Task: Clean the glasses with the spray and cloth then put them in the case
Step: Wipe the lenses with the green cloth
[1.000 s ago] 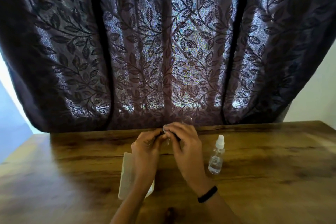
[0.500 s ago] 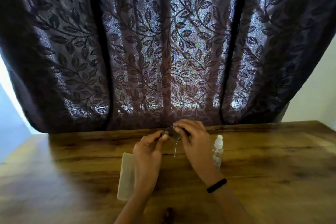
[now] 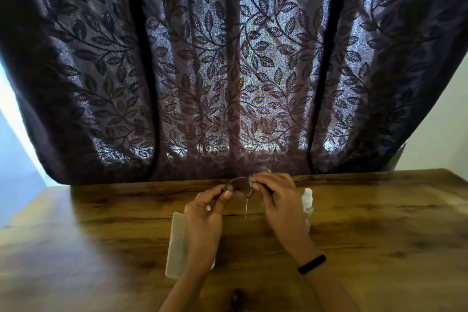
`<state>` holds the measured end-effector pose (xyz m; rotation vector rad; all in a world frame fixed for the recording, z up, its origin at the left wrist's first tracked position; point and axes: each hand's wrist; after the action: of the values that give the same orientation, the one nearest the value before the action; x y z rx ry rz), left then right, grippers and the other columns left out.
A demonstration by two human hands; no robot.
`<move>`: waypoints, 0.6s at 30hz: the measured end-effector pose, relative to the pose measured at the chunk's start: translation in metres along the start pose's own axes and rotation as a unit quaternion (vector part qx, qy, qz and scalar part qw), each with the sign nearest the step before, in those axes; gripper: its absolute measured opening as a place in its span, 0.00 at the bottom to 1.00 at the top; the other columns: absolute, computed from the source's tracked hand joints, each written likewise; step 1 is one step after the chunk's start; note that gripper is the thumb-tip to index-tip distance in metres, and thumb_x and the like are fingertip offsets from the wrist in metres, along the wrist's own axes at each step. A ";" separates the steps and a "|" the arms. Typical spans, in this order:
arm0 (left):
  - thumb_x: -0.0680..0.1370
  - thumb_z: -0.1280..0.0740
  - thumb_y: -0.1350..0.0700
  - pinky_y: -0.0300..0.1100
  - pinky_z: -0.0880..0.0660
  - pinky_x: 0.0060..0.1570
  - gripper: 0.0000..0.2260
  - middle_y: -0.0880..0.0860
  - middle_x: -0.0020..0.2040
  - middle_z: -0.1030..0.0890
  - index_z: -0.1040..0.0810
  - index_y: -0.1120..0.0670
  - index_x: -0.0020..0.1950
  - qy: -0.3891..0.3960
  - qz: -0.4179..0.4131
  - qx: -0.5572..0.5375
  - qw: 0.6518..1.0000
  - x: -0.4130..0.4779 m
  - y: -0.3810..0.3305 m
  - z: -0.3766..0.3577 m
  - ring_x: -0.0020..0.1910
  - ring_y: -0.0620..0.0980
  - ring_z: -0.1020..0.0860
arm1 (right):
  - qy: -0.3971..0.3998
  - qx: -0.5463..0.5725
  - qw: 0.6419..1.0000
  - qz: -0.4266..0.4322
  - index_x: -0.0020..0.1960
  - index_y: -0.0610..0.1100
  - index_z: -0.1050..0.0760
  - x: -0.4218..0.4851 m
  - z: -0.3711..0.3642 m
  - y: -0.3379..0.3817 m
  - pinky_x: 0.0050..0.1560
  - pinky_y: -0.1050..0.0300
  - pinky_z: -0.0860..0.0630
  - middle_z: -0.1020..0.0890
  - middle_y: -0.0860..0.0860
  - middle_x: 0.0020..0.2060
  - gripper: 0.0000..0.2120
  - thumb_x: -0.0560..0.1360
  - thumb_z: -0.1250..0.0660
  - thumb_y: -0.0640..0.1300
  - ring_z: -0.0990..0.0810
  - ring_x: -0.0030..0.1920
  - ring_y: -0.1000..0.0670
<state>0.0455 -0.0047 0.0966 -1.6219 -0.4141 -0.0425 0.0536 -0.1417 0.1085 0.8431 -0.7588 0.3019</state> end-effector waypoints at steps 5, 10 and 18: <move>0.69 0.29 0.56 0.46 0.25 0.53 0.06 0.56 0.48 0.16 0.16 0.48 0.43 -0.013 -0.009 -0.014 1.000 0.000 0.001 -0.001 0.49 0.50 0.19 | -0.009 -0.011 1.000 0.026 0.47 0.42 0.19 0.002 -0.009 0.007 0.51 0.69 0.32 0.16 0.49 0.45 0.07 0.72 0.32 0.34 0.26 0.48 0.54; 0.70 0.30 0.65 0.45 0.25 0.50 0.15 0.52 0.43 0.16 0.17 0.43 0.38 -0.079 -0.032 -0.016 0.996 0.003 0.007 -0.001 0.47 0.52 0.19 | 0.001 0.034 0.998 0.054 0.48 0.44 0.19 -0.015 -0.018 0.018 0.53 0.72 0.31 0.19 0.56 0.46 0.07 0.72 0.34 0.37 0.27 0.50 0.58; 0.69 0.29 0.63 0.42 0.23 0.47 0.15 0.47 0.40 0.16 0.18 0.41 0.38 -0.078 -0.055 0.005 0.995 -0.003 0.004 0.011 0.43 0.46 0.18 | -0.029 0.148 0.986 -0.076 0.45 0.57 0.22 -0.016 0.006 -0.001 0.51 0.63 0.24 0.18 0.61 0.44 0.13 0.71 0.31 0.38 0.21 0.49 0.57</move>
<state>0.0419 0.0051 0.0909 -1.5961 -0.6219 0.0034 0.0402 -0.1457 0.0995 1.1885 -0.7080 0.2579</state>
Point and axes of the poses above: each hand's wrist, its own x-axis towards the middle knuckle, its own z-axis out of the back of the hand, y = z × x
